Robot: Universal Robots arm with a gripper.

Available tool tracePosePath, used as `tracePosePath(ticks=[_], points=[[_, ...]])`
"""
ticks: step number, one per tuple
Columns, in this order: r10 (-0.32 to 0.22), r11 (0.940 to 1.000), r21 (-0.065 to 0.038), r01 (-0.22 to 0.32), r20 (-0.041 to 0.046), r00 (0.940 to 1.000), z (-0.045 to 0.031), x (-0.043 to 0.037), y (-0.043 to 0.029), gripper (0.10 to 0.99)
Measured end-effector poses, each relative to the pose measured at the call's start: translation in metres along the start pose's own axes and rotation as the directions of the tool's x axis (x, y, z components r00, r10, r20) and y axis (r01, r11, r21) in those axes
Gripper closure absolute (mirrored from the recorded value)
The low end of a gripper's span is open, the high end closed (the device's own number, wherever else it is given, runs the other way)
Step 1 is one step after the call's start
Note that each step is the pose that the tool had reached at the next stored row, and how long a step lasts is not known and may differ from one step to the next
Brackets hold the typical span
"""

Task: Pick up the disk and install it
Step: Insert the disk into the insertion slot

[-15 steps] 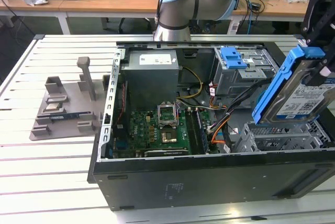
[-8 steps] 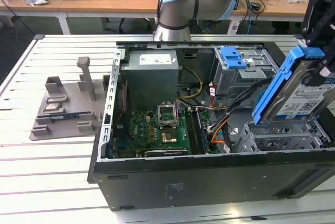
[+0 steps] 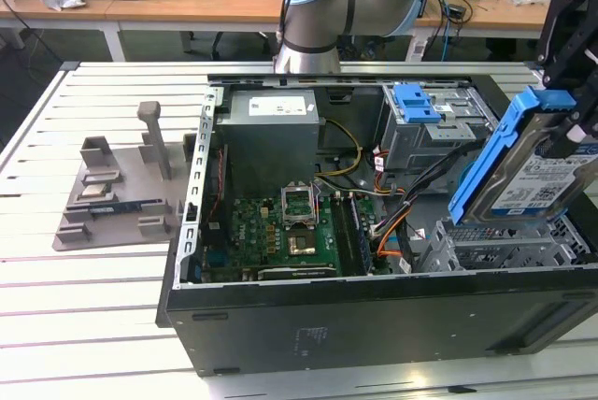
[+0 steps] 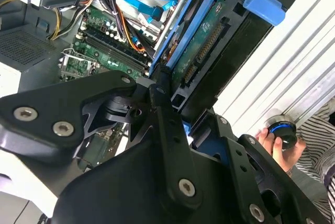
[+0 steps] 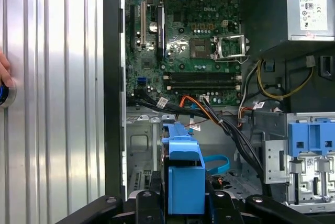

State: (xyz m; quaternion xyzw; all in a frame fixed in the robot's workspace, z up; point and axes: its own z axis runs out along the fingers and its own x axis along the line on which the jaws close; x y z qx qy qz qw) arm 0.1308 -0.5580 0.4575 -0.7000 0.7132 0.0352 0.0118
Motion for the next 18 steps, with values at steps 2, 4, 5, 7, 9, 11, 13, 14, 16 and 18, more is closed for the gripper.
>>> tracePosePath(ticks=[2,4,5,7,9,11,13,14,16,18], points=[[0.000,1.0000,0.000,0.000,-0.0013,1.0000,0.0035,0.0002,-0.0001,0.722],[0.000,1.0000,0.000,0.000,-0.0026,1.0000,0.0068,0.0004,-0.0002,0.722],[0.000,1.0000,0.000,0.000,-0.0042,1.0000,0.0083,0.0006,-0.0003,0.722],[0.001,1.0000,0.000,-0.001,-0.0208,0.9998,0.0092,0.0006,-0.0004,0.722],[0.001,1.0000,0.001,-0.001,-0.0321,0.9995,0.0104,0.0007,-0.0009,0.722],[0.001,1.0000,0.001,-0.001,-0.0324,0.9995,0.0112,0.0001,-0.0009,0.722],[0.001,1.0000,0.001,-0.001,-0.0321,0.9995,0.0119,-0.0021,-0.0009,0.722],[0.001,1.0000,0.001,-0.001,-0.0321,0.9995,0.0120,-0.0035,-0.0009,0.722],[0.001,1.0000,0.001,-0.001,-0.0322,0.9995,0.0129,-0.0040,-0.0009,0.722],[0.001,1.0000,0.001,-0.001,-0.0331,0.9995,0.0151,-0.0039,-0.0010,0.722]])
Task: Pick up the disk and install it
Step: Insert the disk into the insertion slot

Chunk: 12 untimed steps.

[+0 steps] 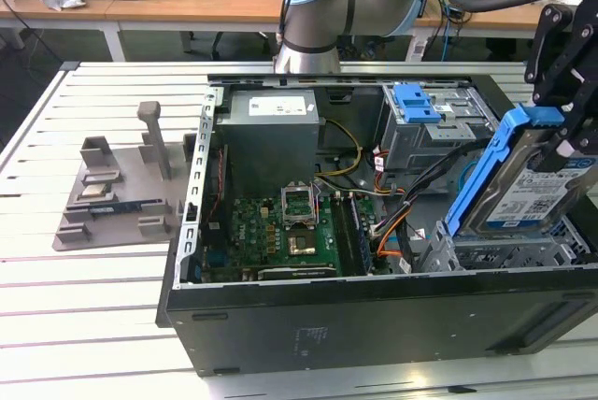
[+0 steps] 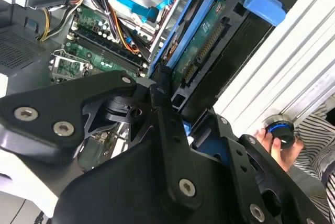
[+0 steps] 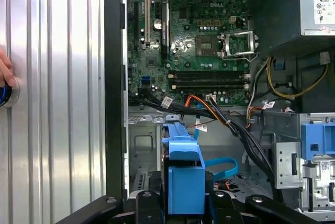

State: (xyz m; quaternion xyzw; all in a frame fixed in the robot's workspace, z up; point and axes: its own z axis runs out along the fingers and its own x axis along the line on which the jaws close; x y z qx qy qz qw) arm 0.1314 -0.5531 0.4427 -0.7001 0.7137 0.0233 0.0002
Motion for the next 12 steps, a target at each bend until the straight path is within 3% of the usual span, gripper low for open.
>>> tracePosePath(ticks=[12], points=[[0.000,1.0000,-0.001,0.000,-0.0006,1.0000,0.0284,0.0009,-0.0027,0.722]])
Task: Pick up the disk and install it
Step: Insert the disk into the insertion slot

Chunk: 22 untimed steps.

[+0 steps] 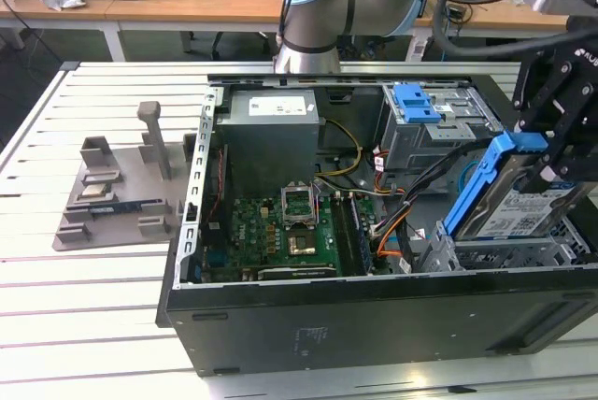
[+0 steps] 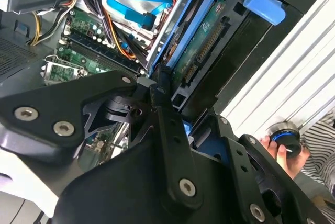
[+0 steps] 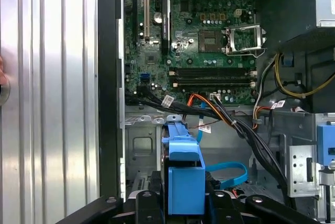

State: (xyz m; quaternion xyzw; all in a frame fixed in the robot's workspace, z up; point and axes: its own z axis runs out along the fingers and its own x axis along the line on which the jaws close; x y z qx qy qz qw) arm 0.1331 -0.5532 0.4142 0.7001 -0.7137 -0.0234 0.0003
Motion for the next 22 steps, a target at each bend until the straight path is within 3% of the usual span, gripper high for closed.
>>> tracePosePath(ticks=[12,22], points=[[0.000,1.0000,0.000,0.000,0.0000,1.0000,0.0195,0.0006,-0.0011,0.722],[0.000,1.0000,0.000,0.000,0.0000,1.0000,0.0208,0.0007,-0.0011,0.722]])
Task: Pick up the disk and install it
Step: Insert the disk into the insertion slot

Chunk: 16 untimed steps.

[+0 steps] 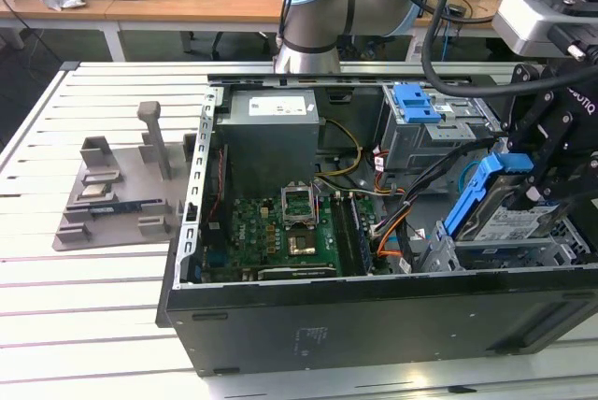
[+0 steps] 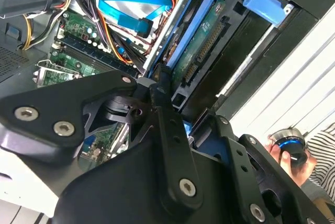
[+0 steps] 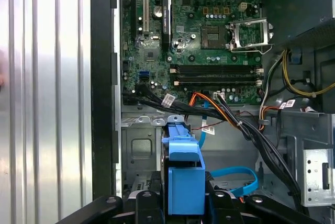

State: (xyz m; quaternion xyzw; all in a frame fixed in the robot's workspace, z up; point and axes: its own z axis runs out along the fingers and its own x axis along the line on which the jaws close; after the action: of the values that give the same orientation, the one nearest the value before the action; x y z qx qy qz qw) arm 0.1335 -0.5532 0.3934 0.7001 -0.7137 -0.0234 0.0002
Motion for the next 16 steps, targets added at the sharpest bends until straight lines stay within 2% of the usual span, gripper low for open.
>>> tracePosePath(ticks=[1,2,3,4,6,7,13,16], points=[[0.000,1.0000,0.000,0.000,-0.0002,1.0000,0.0000,0.0000,0.0000,0.714],[0.000,1.0000,0.000,0.000,-0.0001,1.0000,0.0000,0.0000,0.0000,0.655],[0.000,1.0000,0.000,0.000,-0.0001,1.0000,0.0000,0.0000,0.0000,0.655],[0.000,1.0000,0.000,0.000,0.0001,1.0000,0.0001,0.0000,0.0000,0.533],[0.000,1.0000,0.000,0.000,-0.0001,1.0000,0.0001,0.0000,0.0000,0.533],[0.000,1.0000,0.000,0.000,-0.0001,1.0000,0.0001,0.0000,0.0000,0.467],[0.000,1.0000,0.000,0.000,0.0001,1.0000,-0.0001,0.0000,0.0000,0.467],[0.000,1.0000,0.000,0.000,0.0000,1.0000,-0.0039,-0.0011,0.0002,0.467]])
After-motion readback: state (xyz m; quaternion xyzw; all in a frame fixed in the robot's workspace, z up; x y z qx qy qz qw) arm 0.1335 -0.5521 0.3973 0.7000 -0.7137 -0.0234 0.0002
